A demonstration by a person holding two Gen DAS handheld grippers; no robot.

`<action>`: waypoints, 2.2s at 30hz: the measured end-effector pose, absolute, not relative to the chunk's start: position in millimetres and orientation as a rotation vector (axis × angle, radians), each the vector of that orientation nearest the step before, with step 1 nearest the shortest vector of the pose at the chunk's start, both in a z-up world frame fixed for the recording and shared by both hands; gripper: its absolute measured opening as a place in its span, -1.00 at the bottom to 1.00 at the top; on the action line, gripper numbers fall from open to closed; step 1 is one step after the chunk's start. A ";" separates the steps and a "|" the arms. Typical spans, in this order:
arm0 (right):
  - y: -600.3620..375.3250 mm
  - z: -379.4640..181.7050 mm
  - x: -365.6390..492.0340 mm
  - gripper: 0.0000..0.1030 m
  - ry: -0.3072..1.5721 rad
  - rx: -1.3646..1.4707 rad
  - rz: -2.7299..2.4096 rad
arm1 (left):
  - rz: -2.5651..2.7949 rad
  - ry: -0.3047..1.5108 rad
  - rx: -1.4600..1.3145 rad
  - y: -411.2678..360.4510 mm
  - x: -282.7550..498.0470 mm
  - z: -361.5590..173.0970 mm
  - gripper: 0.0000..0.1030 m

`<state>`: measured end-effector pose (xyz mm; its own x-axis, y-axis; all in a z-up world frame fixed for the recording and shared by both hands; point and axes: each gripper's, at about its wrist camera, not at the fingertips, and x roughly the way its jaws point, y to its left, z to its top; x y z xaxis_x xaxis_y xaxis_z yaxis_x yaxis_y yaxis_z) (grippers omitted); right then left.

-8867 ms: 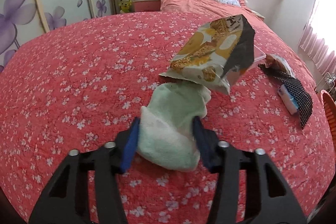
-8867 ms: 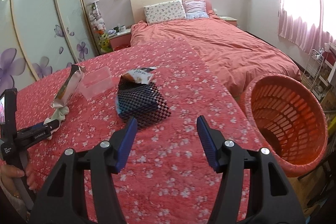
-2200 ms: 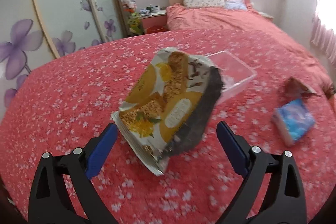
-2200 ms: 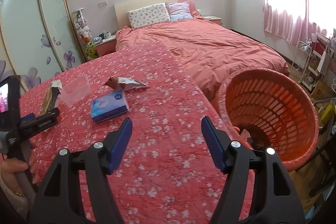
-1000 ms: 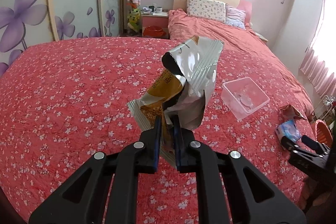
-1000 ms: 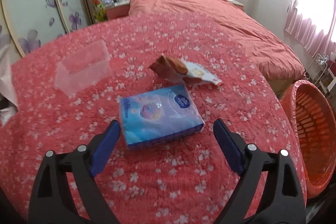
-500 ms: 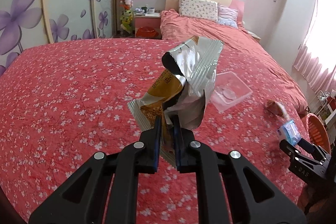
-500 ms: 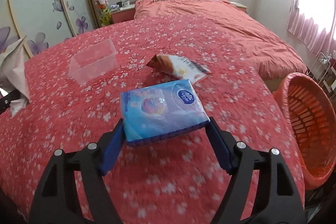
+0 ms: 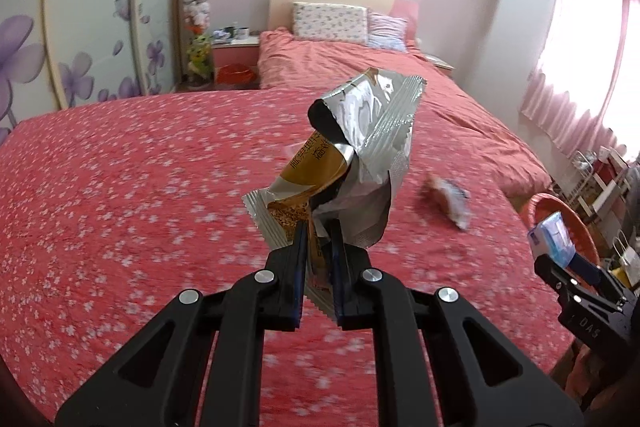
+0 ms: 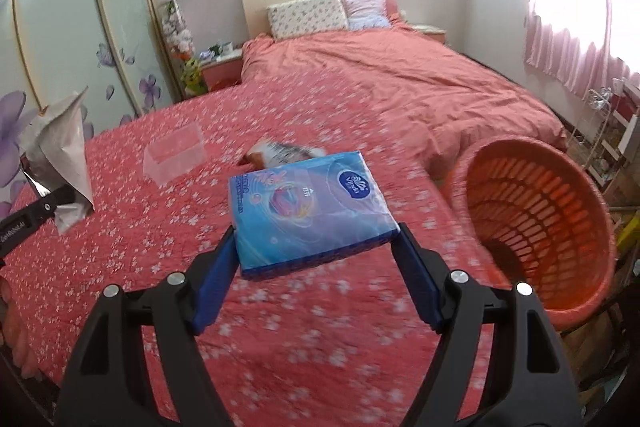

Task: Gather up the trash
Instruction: 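Carry the foil wrapper and blue tissue pack over the orange basket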

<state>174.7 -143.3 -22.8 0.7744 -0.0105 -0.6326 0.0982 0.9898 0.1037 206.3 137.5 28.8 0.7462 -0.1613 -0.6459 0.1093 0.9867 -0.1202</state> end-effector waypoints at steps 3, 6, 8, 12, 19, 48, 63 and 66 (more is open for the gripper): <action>-158.5 -15.0 162.1 0.44 0.654 0.140 -0.087 | -0.186 0.707 -0.067 118.0 200.8 30.5 -0.79; -174.8 -6.4 147.5 0.44 0.619 0.144 -0.123 | -0.230 0.704 -0.061 98.6 195.8 32.3 -0.79; -185.7 -2.2 139.3 0.44 0.601 0.147 -0.144 | -0.257 0.705 -0.059 86.8 194.2 33.3 -0.79; -204.9 4.4 124.6 0.44 0.569 0.152 -0.187 | -0.309 0.711 -0.059 65.7 190.5 33.1 -0.79; -239.5 5.0 107.3 0.44 0.535 0.169 -0.269 | -0.397 0.720 -0.054 27.9 185.9 28.9 -0.79; -337.6 -31.5 95.1 0.44 0.532 0.282 -0.424 | -0.623 0.779 -0.032 -95.7 183.3 7.4 -0.79; -371.7 -46.8 108.5 0.44 0.534 0.333 -0.439 | -0.725 0.804 -0.006 -144.3 187.5 -0.7 -0.79; -376.9 -49.6 110.6 0.44 0.534 0.341 -0.440 | -0.738 0.817 0.001 -151.2 191.1 -4.2 -0.79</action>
<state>110.6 -376.9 -49.6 0.7722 -0.3107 -0.5542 0.4839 0.8529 0.1960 191.1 -151.2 -4.2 0.4525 -0.5974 -0.6621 0.5979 0.7541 -0.2718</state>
